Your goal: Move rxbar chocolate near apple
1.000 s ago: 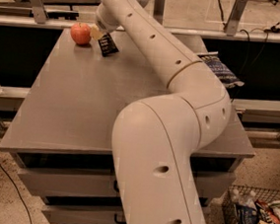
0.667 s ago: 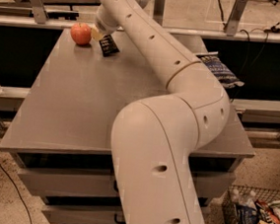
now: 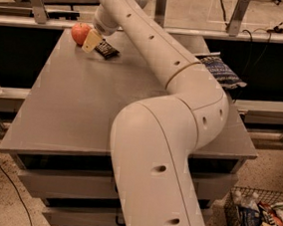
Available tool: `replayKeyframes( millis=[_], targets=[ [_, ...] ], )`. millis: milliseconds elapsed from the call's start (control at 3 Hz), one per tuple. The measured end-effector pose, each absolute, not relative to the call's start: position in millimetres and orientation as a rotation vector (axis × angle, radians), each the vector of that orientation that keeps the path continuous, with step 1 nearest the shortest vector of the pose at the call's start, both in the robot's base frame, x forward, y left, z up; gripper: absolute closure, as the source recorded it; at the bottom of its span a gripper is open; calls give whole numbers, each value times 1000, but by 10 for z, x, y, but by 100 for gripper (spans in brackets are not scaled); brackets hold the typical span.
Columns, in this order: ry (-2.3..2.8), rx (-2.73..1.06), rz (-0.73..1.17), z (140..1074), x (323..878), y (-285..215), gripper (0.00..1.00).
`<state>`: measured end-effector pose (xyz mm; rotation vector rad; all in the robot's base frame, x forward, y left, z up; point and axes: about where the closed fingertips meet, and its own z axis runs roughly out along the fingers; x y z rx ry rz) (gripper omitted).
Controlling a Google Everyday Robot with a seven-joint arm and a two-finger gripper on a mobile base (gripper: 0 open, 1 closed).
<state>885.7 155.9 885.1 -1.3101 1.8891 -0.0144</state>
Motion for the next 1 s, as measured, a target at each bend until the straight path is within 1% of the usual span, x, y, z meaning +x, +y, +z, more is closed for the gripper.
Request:
replayKeyframes(
  millis=[333, 667, 1000],
  targets=[
    [1846, -1322, 24, 9037, 8753, 1578, 0],
    [1825, -1276, 82, 9212, 8658, 1269, 0],
    [1762, -1190, 200, 9421, 8460, 891, 0]
  ],
)
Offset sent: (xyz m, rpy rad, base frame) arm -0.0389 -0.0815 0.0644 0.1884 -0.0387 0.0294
